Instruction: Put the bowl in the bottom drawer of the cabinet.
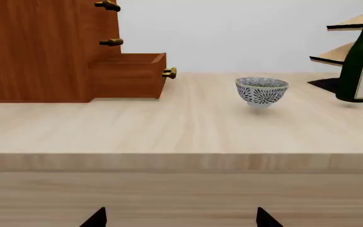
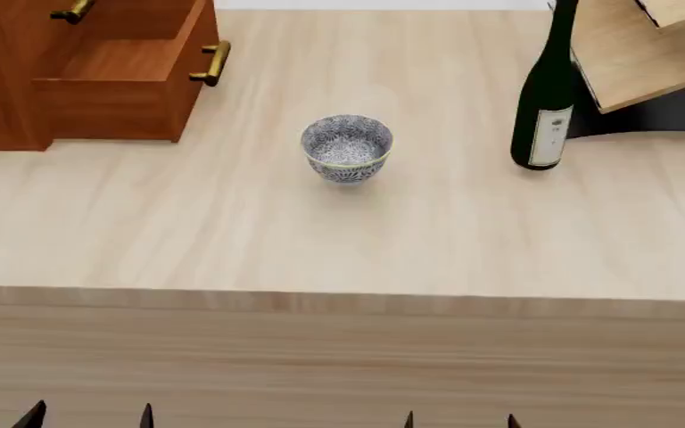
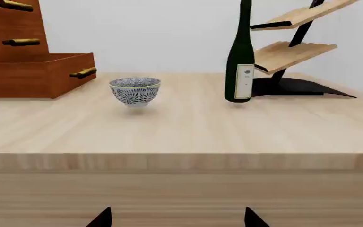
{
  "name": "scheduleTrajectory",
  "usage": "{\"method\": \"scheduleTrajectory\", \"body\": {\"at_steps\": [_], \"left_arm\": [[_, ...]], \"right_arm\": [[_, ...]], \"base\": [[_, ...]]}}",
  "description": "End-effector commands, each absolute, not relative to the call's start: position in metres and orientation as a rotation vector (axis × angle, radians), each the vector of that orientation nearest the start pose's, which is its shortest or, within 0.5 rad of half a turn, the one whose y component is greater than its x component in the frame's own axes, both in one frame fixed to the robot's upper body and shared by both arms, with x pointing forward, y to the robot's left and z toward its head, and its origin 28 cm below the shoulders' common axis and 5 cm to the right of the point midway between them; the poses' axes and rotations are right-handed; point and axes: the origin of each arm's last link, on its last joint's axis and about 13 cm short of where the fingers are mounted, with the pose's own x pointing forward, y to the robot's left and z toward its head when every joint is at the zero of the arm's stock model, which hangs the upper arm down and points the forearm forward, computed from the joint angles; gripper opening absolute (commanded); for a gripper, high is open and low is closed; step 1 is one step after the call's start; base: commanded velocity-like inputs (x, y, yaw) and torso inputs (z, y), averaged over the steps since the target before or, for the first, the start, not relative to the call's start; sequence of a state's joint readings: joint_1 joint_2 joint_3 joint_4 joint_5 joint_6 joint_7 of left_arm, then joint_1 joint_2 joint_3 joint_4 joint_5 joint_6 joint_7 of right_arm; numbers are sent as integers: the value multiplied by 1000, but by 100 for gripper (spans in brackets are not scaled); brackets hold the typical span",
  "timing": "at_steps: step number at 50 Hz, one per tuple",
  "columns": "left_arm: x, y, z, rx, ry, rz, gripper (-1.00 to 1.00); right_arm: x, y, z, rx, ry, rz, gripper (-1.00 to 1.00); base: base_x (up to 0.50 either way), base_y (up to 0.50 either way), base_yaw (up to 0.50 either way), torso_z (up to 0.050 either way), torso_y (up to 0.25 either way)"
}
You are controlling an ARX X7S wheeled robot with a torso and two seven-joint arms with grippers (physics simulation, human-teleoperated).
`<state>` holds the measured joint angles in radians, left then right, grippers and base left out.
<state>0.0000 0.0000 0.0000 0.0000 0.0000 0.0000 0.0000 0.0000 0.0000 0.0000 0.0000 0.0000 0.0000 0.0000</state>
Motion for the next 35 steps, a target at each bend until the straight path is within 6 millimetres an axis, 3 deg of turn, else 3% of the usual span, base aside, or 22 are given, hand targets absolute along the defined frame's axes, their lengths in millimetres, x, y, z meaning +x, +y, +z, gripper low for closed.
{"method": "scheduleTrajectory", "body": {"at_steps": [1, 21, 35], "left_arm": [[210, 205, 12, 0, 0, 0, 100], [203, 204, 13, 10, -25, -26, 100], [204, 205, 13, 25, -35, -10, 100]], "right_arm": [[210, -96, 12, 0, 0, 0, 100], [211, -97, 9, 3, -4, 0, 100], [210, -95, 10, 1, -3, -2, 100]], "base": [[0, 0, 0, 0, 0], [0, 0, 0, 0, 0], [0, 0, 0, 50, 0]]}}
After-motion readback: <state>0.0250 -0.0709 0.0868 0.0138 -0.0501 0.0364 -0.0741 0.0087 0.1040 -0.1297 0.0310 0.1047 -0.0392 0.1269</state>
